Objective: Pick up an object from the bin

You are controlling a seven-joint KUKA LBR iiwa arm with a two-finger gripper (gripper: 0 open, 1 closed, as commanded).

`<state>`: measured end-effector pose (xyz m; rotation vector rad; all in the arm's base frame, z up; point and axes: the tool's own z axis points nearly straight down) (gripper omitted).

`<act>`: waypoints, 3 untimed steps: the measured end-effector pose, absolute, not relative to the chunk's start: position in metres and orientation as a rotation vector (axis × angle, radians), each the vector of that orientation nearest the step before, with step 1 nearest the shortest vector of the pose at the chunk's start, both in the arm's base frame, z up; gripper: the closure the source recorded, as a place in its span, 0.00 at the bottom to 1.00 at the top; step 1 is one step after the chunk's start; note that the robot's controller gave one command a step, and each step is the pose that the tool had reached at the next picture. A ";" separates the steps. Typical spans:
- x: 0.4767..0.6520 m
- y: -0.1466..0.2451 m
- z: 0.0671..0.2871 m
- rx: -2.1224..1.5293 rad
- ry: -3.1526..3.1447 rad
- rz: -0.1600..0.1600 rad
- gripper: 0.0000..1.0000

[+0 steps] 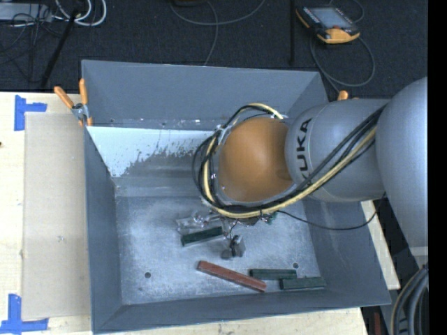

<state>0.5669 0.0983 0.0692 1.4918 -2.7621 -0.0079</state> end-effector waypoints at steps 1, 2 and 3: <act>0.569 0.096 0.070 1.482 -2.771 -0.004 1.00; 0.582 0.086 0.193 1.522 -2.758 0.004 1.00; 0.561 0.062 0.281 1.984 -2.441 0.000 1.00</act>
Offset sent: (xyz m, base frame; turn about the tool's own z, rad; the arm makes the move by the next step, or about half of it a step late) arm 0.0000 0.0000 0.0000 0.0000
